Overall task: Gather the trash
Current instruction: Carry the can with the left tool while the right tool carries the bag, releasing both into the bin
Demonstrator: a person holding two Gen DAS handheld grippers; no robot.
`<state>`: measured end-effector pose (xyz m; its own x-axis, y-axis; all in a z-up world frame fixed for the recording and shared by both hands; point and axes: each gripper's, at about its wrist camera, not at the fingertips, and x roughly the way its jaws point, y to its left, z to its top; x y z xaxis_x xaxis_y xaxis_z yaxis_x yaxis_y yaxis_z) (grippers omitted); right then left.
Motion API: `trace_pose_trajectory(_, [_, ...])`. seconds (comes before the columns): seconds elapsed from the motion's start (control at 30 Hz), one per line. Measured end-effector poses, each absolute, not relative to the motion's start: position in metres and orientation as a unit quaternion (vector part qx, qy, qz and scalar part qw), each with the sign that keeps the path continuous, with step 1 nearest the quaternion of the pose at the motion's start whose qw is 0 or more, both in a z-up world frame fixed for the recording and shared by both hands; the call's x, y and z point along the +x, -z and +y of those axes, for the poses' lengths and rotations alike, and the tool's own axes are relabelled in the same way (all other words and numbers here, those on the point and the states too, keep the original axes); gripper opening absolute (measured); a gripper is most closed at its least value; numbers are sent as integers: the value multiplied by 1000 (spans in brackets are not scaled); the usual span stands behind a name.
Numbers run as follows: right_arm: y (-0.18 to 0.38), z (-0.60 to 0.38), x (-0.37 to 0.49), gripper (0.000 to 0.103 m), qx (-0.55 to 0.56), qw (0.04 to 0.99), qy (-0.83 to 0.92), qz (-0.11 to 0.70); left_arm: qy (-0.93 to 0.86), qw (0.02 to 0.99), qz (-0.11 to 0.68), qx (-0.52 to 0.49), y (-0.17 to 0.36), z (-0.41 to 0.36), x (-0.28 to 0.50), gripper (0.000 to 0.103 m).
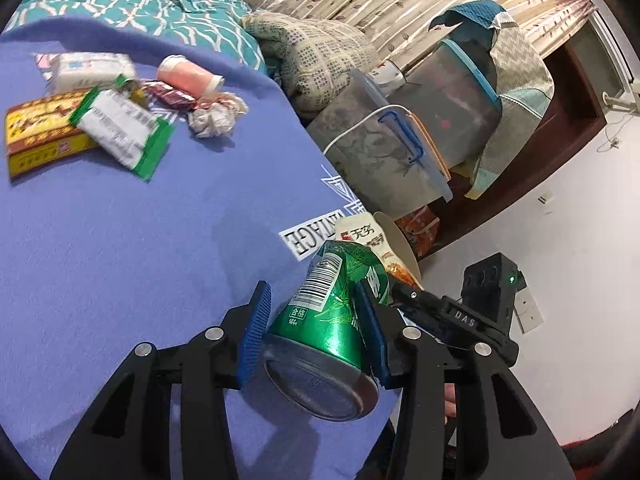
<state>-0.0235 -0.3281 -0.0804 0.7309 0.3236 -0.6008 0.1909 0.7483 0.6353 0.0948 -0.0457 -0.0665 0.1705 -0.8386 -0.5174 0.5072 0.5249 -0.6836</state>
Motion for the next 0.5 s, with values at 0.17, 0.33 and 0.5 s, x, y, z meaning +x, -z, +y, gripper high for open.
trace_pose_trajectory(0.17, [83, -346, -33, 25, 364, 861, -28, 355, 464, 740, 459, -162, 57, -78, 103, 41])
trace_pose_trajectory(0.33, [80, -397, -50, 25, 386, 864, 10, 324, 487, 729, 462, -133, 46, -131, 112, 41])
trace_pose_trajectory(0.5, [76, -471, -76, 25, 405, 866, 76, 283, 518, 711, 465, -94, 37, -204, 119, 41])
